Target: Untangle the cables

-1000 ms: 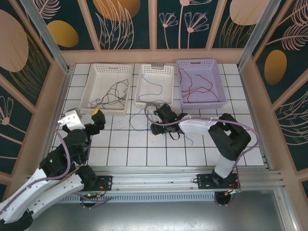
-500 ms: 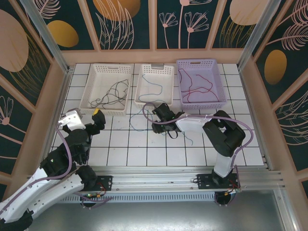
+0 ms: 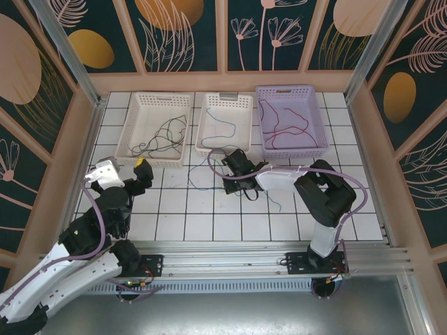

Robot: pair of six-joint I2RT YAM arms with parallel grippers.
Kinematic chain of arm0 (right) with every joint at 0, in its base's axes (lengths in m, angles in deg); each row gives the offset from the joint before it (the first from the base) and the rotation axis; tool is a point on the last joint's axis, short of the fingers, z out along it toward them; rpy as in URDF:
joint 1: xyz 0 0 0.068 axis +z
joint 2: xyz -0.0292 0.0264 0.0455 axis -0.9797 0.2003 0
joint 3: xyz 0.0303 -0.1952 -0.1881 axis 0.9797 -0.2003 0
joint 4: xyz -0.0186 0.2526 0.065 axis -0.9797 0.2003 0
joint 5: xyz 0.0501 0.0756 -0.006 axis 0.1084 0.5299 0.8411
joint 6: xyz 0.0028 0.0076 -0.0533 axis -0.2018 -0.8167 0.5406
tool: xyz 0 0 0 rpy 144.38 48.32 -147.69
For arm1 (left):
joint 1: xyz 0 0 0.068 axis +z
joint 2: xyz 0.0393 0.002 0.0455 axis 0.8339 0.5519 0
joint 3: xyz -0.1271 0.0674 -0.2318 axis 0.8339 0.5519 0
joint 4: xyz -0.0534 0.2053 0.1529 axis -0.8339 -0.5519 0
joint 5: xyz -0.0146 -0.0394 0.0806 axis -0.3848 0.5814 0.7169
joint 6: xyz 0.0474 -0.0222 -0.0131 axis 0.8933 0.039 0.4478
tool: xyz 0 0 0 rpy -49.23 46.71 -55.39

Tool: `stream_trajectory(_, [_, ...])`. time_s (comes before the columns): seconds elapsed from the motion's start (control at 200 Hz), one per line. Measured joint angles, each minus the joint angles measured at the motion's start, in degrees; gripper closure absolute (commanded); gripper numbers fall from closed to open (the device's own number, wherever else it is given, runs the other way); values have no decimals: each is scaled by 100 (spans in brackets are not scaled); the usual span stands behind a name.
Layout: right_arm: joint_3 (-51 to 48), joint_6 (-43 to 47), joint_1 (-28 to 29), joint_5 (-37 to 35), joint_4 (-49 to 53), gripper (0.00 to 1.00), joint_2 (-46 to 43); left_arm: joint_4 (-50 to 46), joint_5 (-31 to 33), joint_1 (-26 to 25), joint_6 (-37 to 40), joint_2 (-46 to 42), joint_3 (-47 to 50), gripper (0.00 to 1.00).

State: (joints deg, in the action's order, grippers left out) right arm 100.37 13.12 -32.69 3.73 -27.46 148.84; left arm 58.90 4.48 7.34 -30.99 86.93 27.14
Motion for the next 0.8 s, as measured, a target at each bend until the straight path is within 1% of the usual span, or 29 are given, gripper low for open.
stream_trajectory(0.15, [-17,13,15,232,59,100,-302,0,0,0,0,0,0,1])
stream_trajectory(0.41, [109,26,15,697,133,100,-1836,0,2,2,0,-2,0,1])
stream_trajectory(0.641, [866,46,15,890,455,100,-2479,0,2,0,0,0,0,1])
stream_trajectory(0.801, [1773,142,15,911,734,100,-2653,0,2,0,0,20,0,1])
